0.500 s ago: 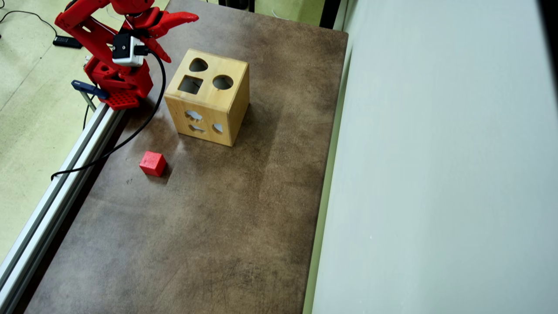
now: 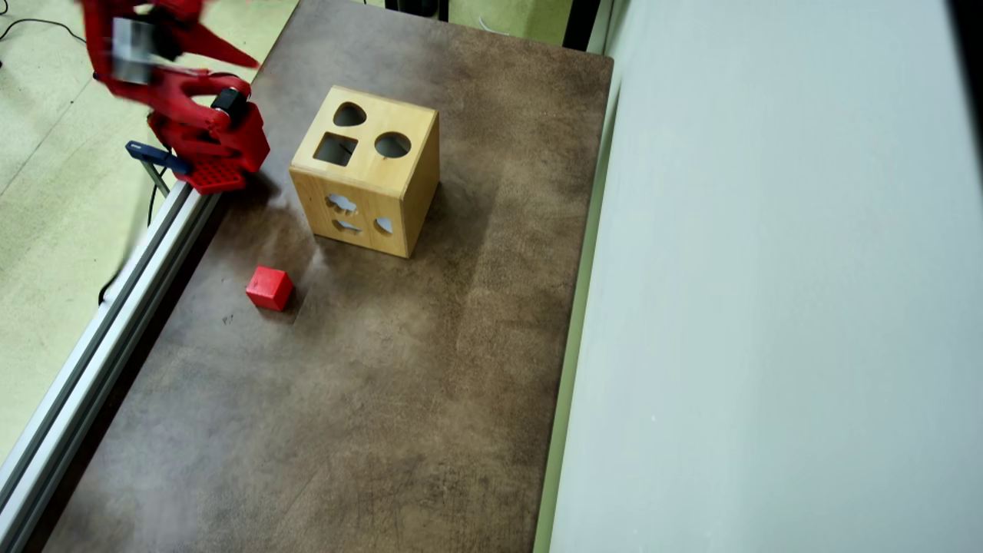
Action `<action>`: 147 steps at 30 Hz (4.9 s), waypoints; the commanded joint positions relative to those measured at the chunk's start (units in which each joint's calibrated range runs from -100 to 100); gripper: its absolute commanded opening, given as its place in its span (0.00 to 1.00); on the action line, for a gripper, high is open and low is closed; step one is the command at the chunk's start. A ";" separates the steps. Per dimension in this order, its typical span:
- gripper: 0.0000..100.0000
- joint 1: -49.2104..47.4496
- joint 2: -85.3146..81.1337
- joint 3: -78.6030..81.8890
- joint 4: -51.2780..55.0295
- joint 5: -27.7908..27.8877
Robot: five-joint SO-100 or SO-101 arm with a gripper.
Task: Pick and place the red cube on the square hole
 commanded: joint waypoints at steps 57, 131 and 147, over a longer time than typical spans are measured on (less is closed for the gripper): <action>0.16 39.39 60.90 -38.88 -0.72 15.29; 0.57 42.07 73.13 -14.20 -0.15 29.55; 0.57 41.55 74.15 -13.39 -1.04 30.28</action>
